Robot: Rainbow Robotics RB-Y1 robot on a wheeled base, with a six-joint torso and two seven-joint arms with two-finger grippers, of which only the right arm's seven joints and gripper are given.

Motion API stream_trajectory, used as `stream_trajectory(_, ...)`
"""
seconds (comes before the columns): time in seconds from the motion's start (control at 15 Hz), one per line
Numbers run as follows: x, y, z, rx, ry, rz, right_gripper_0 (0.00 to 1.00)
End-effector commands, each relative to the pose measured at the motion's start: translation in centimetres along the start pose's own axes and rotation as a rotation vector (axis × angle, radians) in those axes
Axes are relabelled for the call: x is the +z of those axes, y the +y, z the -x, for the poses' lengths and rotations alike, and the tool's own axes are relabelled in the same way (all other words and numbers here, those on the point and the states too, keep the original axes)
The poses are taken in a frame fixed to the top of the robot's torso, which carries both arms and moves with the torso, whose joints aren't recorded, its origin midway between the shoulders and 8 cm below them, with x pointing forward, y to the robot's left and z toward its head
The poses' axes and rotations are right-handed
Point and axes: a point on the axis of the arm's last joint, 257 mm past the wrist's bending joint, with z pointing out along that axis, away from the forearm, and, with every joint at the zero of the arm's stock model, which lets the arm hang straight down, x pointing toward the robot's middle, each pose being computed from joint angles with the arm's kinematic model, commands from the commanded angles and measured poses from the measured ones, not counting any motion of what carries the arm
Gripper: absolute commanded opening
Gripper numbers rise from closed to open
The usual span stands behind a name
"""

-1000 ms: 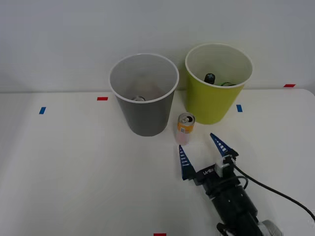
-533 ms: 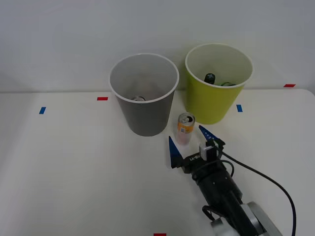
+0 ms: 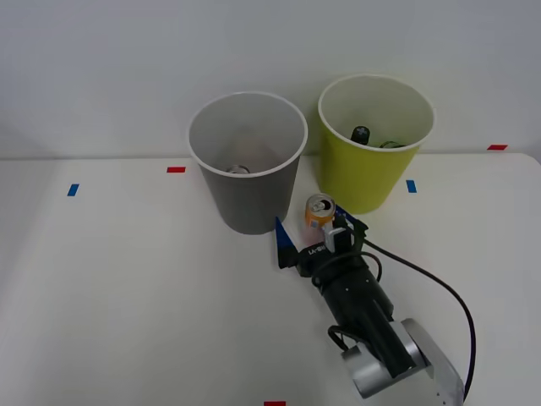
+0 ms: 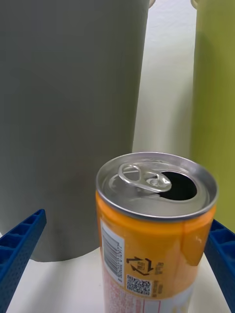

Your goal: Put cans in the gray bin, plastic bottles in the light green bin

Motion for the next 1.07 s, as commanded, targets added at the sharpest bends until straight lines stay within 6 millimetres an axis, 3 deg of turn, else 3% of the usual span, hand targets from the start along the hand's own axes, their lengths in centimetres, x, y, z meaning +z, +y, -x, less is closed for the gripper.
stream_trajectory(0.07, 0.00, -0.40, -0.08, -0.008, 0.004, -0.003, 1.00)
stream_trajectory(0.53, 0.55, -1.38, -0.42, -0.020, 0.033, -0.024, 1.00)
stream_trajectory(0.67, 0.55, -1.39, -0.46, -0.020, 0.034, -0.024, 0.95)
stream_trajectory(0.8, 0.55, -1.38, -0.42, -0.015, 0.033, -0.024, 0.72)
stream_trajectory(0.93, 0.57, -1.26, -0.40, -0.012, 0.032, -0.023, 0.20)
stream_trajectory(1.0, 0.57, -1.27, -0.35, -0.008, 0.030, -0.023, 0.00)
stream_trajectory(1.07, 0.61, -1.27, -0.16, -0.007, 0.026, -0.023, 0.00)
